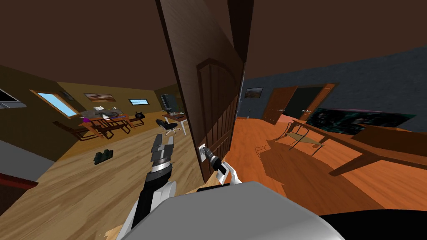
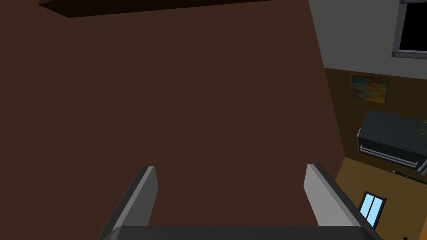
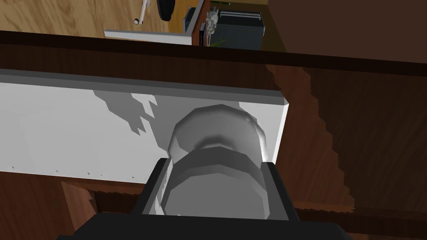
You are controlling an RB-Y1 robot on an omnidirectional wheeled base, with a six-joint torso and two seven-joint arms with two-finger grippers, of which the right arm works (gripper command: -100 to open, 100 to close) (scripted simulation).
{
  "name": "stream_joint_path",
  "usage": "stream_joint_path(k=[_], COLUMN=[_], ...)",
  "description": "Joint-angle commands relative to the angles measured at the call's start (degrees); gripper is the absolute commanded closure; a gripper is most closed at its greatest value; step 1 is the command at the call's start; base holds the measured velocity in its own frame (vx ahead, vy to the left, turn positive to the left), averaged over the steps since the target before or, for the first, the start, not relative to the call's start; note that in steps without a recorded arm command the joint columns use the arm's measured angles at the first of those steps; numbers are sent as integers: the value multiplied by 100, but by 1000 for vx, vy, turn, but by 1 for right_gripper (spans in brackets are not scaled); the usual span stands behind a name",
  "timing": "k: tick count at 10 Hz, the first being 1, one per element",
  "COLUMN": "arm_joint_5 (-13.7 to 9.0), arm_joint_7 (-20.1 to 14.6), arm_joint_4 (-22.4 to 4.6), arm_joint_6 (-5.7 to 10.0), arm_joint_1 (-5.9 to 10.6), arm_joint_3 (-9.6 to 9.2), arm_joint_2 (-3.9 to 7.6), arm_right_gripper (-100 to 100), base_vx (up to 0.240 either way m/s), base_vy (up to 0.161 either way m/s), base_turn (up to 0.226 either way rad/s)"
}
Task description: Push the door open
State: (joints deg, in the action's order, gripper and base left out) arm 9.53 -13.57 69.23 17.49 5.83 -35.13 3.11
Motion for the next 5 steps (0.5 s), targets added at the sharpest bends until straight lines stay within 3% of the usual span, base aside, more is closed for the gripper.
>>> stream_joint_path(k=[1,2,5], arm_joint_5=[97,180,334], arm_joint_7=[-51,-73,-114], arm_joint_4=[32,63,120], arm_joint_6=[5,-4,-21], arm_joint_1=[-20,-74,-174], arm_joint_3=[185,239,340], arm_joint_2=[10,-30,-119], arm_right_gripper=[100,100,100], base_vx=[97,102,99], base_vy=[200,241,170], base_turn=[-175,-220,-115])
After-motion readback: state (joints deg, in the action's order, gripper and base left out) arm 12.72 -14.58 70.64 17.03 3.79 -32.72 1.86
